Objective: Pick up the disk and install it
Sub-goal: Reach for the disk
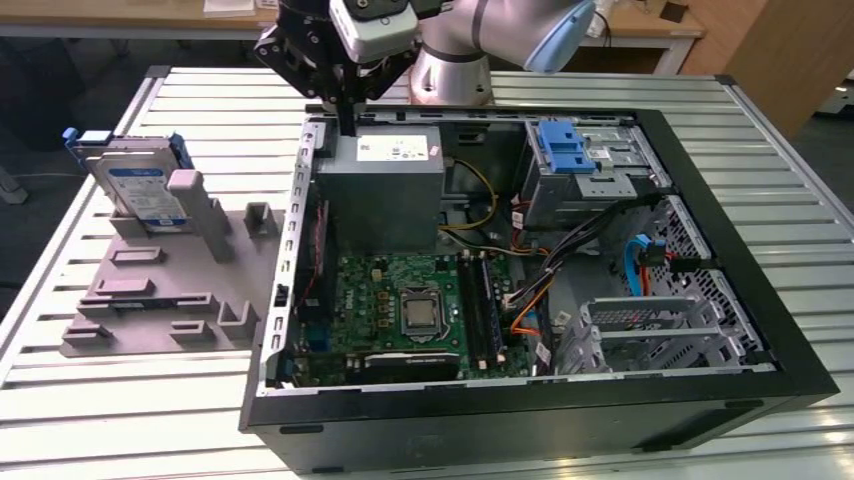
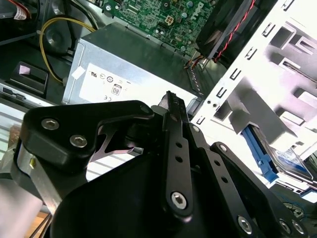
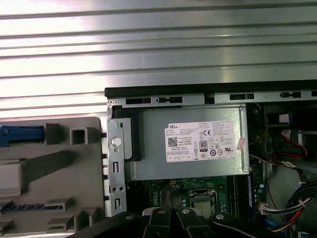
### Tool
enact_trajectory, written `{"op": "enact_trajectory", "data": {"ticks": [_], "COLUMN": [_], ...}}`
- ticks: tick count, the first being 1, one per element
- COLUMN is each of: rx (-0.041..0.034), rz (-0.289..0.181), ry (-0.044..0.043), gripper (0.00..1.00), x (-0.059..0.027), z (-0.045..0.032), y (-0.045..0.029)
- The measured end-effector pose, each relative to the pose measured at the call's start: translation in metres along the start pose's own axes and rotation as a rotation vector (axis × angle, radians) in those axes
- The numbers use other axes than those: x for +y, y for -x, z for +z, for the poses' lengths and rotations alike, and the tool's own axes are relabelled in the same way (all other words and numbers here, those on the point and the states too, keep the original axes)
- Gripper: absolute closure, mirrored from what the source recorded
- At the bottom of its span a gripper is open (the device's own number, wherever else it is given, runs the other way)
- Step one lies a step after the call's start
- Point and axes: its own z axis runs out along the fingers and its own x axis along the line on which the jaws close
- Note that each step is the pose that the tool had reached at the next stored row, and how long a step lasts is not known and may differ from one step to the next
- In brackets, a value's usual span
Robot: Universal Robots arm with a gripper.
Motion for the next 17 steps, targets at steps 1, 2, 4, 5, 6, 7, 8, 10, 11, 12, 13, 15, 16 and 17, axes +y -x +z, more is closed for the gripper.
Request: {"op": "enact_trajectory", "data": {"ticks": [1, 2, 4, 5, 6, 7, 8, 10, 11, 12, 13, 15, 16, 17], "rx": [0.0000, 0.0000, 0.0000, 0.0000, 0.0000, 0.0000, 0.0001, 0.0000, 0.0000, 0.0000, 0.0000, 0.0000, 0.0000, 0.0000], "rz": [0.000, 0.000, 0.000, 0.000, 0.000, 0.000, 0.000, 0.000, 0.000, 0.000, 0.000, 0.000, 0.000, 0.000], "ry": [0.0001, 0.0000, 0.0000, 0.0000, 0.0000, 0.0000, 0.0000, 0.0000, 0.0000, 0.0001, 0.0000, 0.0000, 0.0001, 0.0000], "gripper": [0.89, 0.89, 0.89, 0.89, 0.89, 0.89, 0.89, 0.89, 0.89, 0.89, 0.89, 0.89, 0.89, 0.89], "x": [0.0000, 0.0000, -0.0001, -0.0001, -0.0001, -0.0002, -0.0002, -0.0002, -0.0002, -0.0002, -0.0003, -0.0003, -0.0003, -0.0003], "z": [0.0000, 0.0000, 0.0000, 0.0000, 0.0000, 0.0000, 0.0000, 0.0000, 0.0001, 0.0001, 0.0001, 0.0001, 0.0001, 0.0001], "y": [-0.0003, -0.0007, -0.0012, -0.0015, -0.0017, -0.0020, -0.0022, -0.0027, -0.0030, -0.0032, -0.0035, -0.0039, -0.0042, -0.0044]}}
